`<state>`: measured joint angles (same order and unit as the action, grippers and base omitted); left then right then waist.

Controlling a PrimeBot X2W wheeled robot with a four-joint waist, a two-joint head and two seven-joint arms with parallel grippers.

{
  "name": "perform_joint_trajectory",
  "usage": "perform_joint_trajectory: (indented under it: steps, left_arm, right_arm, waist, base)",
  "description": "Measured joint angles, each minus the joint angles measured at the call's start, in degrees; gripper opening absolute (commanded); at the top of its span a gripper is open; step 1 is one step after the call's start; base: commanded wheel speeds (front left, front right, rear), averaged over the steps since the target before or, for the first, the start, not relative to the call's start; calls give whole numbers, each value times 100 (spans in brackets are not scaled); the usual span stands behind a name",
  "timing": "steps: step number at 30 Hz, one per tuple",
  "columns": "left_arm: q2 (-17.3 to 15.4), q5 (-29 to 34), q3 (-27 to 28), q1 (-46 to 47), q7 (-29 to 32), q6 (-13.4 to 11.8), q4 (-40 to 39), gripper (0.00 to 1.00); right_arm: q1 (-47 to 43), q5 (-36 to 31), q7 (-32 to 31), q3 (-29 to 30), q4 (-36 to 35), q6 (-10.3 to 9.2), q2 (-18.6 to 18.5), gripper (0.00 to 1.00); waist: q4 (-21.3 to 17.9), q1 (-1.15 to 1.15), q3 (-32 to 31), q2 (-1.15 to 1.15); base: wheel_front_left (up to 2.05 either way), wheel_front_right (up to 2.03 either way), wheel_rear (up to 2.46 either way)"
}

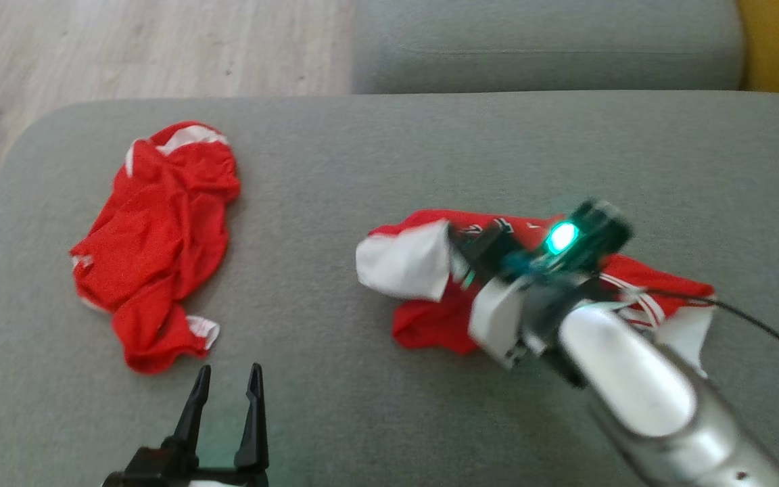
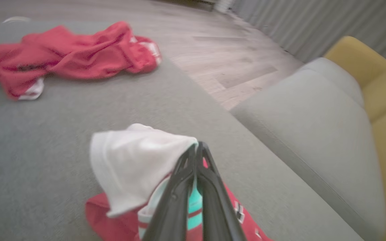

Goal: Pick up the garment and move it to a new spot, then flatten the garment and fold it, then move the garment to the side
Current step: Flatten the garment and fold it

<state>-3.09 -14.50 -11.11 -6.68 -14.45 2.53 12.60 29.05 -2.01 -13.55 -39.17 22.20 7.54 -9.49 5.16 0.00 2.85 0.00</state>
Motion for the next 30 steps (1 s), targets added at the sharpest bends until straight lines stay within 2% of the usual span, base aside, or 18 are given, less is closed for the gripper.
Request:
perform_joint_trajectory:
  steps: [4,12,13,16,20,25,30]
  left_arm:
    - [0,45,34,-10,0,1,-9,100]
    - [0,45,54,-27,0,-1,-49,100]
    - [0,45,49,-37,0,-2,-66,100]
    - [1,45,46,-44,0,-2,-79,100]
    - [1,46,49,-48,0,-1,-82,100]
    - [1,89,52,-47,0,-1,-82,100]
    - [1,97,48,-44,0,4,-79,100]
  right_arm:
    - [-320,104,-94,918,-772,0,-127,0]
    - [-1131,593,-764,2601,-1887,0,-795,0]
    - [-1331,680,-937,2993,-2031,0,-979,0]
    - [-1735,754,-1124,3645,-2141,0,-1150,0]
    - [-2203,653,-1284,4465,-2152,0,-1184,0]
    - [-2437,322,-1445,4964,-2026,0,-1291,0]
    - [-2523,71,-1575,4969,-1693,0,-1263,0]
  waist:
    - [-226,0,-73,0]
    - [-662,0,-204,0]
    - [-737,-1,-220,0]
    - [-808,0,-209,0]
    - [-869,-1,-169,0]
    - [-919,-1,-133,0]
    - [-985,0,-111,0]
  base:
    - [0,0,0]
    - [0,0,0]
    - [0,0,0]
    - [0,0,0]
    - [0,0,0]
    - [0,0,0]
    - [0,0,0]
